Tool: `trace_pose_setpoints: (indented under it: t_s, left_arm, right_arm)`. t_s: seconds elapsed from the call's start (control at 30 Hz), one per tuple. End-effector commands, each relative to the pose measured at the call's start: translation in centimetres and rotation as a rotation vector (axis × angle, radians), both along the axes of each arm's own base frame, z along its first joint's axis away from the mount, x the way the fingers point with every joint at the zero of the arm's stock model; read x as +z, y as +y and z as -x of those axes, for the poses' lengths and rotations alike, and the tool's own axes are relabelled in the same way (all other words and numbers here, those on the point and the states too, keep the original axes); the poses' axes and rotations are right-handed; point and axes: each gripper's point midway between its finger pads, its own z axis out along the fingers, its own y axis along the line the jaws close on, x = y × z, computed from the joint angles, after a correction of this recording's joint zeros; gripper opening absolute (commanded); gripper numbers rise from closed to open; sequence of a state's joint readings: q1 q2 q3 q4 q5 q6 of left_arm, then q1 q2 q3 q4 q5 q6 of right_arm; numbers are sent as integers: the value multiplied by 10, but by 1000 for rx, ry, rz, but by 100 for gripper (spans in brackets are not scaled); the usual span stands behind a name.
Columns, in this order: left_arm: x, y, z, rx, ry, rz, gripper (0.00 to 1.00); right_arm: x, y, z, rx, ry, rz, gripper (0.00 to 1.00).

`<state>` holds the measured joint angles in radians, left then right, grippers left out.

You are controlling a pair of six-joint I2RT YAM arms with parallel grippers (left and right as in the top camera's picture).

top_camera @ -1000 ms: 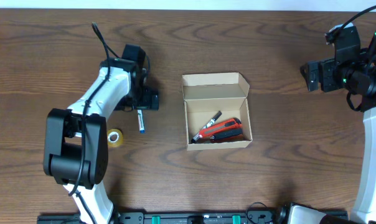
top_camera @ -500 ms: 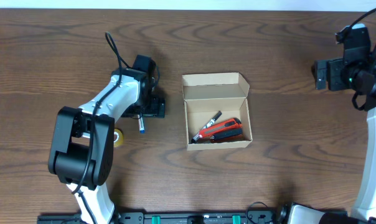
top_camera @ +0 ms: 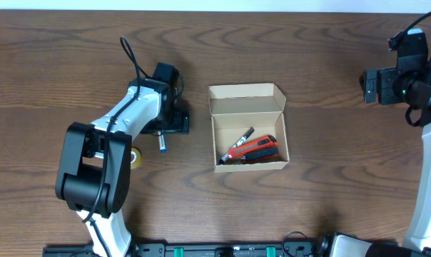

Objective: Pack container
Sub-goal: 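Reach left gripper to the blue-capped marker and grasp it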

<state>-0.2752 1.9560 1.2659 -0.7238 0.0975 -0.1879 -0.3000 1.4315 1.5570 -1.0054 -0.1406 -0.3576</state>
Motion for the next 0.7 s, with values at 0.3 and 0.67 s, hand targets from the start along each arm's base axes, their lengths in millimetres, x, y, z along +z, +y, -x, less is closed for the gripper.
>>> trace_pose_setpoints:
  t_s: [0.3, 0.67]
  left_arm:
    - [-19, 17, 19, 22, 47, -80, 91]
    - [-20, 15, 19, 21, 51, -68, 7]
  right_arm:
    - [-3, -2, 0, -16, 5, -13, 99]
    - [-2, -1, -1, -12, -1, -16, 99]
